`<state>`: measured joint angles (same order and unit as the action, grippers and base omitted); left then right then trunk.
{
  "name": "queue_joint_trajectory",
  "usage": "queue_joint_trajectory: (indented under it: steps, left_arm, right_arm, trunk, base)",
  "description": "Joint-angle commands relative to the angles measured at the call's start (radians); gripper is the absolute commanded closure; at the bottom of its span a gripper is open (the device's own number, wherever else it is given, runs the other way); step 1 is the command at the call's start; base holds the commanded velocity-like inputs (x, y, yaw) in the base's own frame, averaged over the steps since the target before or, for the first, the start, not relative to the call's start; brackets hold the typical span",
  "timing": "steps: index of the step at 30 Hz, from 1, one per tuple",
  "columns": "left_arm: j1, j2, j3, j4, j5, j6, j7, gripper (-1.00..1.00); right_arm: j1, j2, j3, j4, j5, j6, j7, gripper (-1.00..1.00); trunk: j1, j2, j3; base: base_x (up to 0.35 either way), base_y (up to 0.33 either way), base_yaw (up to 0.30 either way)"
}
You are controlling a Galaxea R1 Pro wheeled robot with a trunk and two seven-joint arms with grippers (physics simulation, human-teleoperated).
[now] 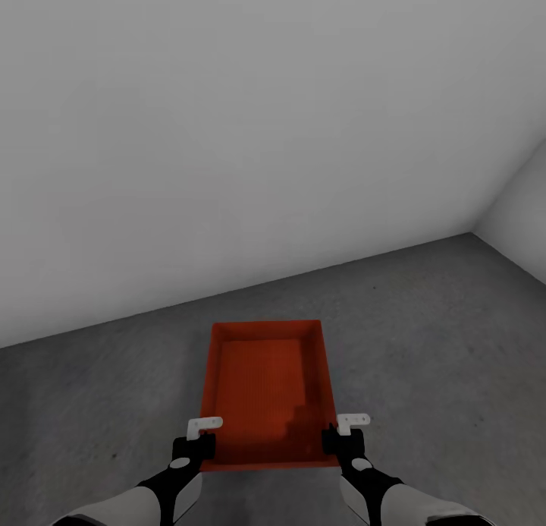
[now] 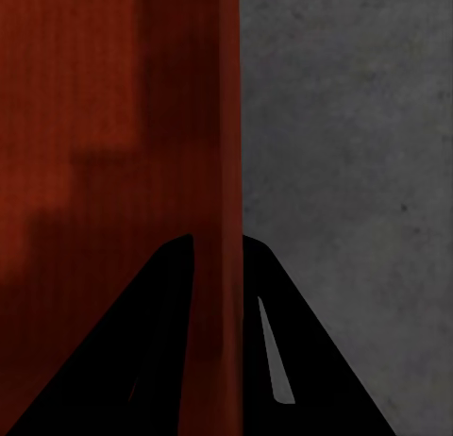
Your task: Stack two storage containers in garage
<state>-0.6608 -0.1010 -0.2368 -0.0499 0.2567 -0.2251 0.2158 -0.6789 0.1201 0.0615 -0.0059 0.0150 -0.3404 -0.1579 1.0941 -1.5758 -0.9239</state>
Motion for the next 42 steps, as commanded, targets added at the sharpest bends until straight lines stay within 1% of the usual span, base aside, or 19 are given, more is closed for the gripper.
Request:
queue_joint_trajectory:
  steps: [1, 17, 26, 42]
  left_arm:
    - [0.0, 0.0, -0.019, -0.001, 0.006, -0.064, 0.019, 1.0]
    - [-0.001, 0.0, -0.019, -0.001, 0.006, -0.065, 0.019, 1.0]
    - [0.0, -0.001, -0.019, -0.001, 0.003, -0.064, 0.019, 1.0]
    - [-0.001, 0.0, -0.019, -0.001, 0.003, -0.065, 0.019, 1.0]
  right_arm:
    - [-0.001, 0.027, -0.057, 0.004, -0.037, -0.008, -0.009, 1.0]
    - [-0.001, 0.027, -0.057, 0.004, -0.037, -0.008, -0.009, 1.0]
    - [-0.001, 0.027, -0.057, 0.004, -0.037, -0.008, -0.009, 1.0]
    - [-0.001, 0.027, -0.057, 0.004, -0.037, -0.008, -0.009, 1.0]
  trunk:
    - [0.0, 0.0, -0.001]
    - [0.0, 0.0, -0.001]
    - [0.0, 0.0, -0.001]
    - [0.0, 0.0, -0.001]
  base:
    - [0.0, 0.0, 0.0]
    - [0.0, 0.0, 0.0]
    - [0.0, -0.105, 0.0]
    - [0.0, -0.004, 0.0]
